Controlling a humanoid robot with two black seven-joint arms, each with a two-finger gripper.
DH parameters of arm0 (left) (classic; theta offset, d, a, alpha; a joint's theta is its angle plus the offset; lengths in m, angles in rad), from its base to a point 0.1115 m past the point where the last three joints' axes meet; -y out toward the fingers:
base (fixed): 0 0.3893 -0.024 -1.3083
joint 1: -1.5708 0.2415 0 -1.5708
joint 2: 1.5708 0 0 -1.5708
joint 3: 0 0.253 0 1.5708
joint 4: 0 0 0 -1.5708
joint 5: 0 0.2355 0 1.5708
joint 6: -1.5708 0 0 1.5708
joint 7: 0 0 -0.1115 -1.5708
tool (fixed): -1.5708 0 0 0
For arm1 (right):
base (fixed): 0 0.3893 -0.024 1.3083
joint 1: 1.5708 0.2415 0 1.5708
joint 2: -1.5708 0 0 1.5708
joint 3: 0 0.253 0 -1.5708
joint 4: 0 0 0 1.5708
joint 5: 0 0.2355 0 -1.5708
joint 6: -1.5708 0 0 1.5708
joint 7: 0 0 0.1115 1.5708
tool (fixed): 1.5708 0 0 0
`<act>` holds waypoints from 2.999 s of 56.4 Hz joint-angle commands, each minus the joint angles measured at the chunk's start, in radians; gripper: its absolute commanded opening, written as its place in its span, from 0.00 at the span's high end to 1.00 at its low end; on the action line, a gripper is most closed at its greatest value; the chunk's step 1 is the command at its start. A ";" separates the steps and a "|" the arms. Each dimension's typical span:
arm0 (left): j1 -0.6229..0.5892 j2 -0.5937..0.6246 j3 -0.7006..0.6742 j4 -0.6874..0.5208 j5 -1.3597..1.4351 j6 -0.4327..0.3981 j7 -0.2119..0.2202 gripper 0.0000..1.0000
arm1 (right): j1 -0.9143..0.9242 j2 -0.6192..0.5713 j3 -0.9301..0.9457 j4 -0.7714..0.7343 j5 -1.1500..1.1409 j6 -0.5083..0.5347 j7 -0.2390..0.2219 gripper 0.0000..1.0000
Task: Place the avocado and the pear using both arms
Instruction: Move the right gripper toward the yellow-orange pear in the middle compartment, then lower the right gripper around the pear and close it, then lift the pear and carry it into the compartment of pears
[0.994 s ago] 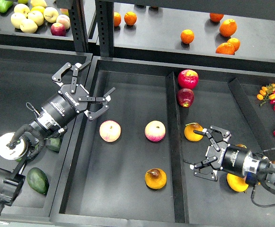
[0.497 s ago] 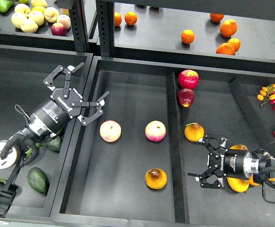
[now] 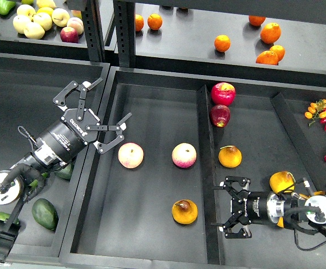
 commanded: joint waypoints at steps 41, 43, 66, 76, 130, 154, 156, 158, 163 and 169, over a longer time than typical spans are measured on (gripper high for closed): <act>0.000 0.000 0.002 -0.006 -0.002 0.000 0.000 0.01 | 0.042 0.291 0.004 -0.308 -0.040 0.001 0.000 0.00; 0.000 0.000 0.002 -0.006 -0.002 0.000 0.000 0.01 | 0.042 0.299 0.004 -0.315 -0.040 0.001 0.000 0.00; 0.003 0.000 0.002 -0.009 -0.002 0.000 0.000 0.01 | 0.039 0.323 0.010 -0.360 -0.066 -0.006 0.000 0.10; 0.003 0.000 0.005 -0.009 -0.002 0.000 0.000 0.01 | 0.034 0.345 0.010 -0.374 -0.066 -0.008 0.000 0.20; 0.005 0.000 0.010 -0.009 -0.002 0.000 0.000 0.01 | 0.034 0.337 0.084 -0.389 -0.066 0.003 0.000 0.78; 0.008 0.000 0.022 -0.006 -0.002 0.000 0.000 0.01 | 0.043 0.271 0.229 -0.298 -0.060 -0.005 0.000 0.80; 0.008 0.000 0.024 -0.006 -0.002 0.000 0.000 0.01 | 0.042 0.247 0.237 -0.286 -0.060 -0.006 0.000 0.80; 0.008 0.000 0.025 -0.006 -0.002 0.000 0.000 0.01 | 0.042 0.225 0.243 -0.274 -0.058 -0.006 0.000 0.80; 0.008 0.000 0.028 -0.004 -0.002 0.000 0.000 0.01 | 0.032 0.170 0.259 -0.237 -0.052 -0.008 0.000 0.80; 0.008 0.000 0.036 -0.004 -0.002 0.000 0.000 0.01 | 0.019 0.104 0.272 -0.193 -0.038 -0.008 0.000 0.80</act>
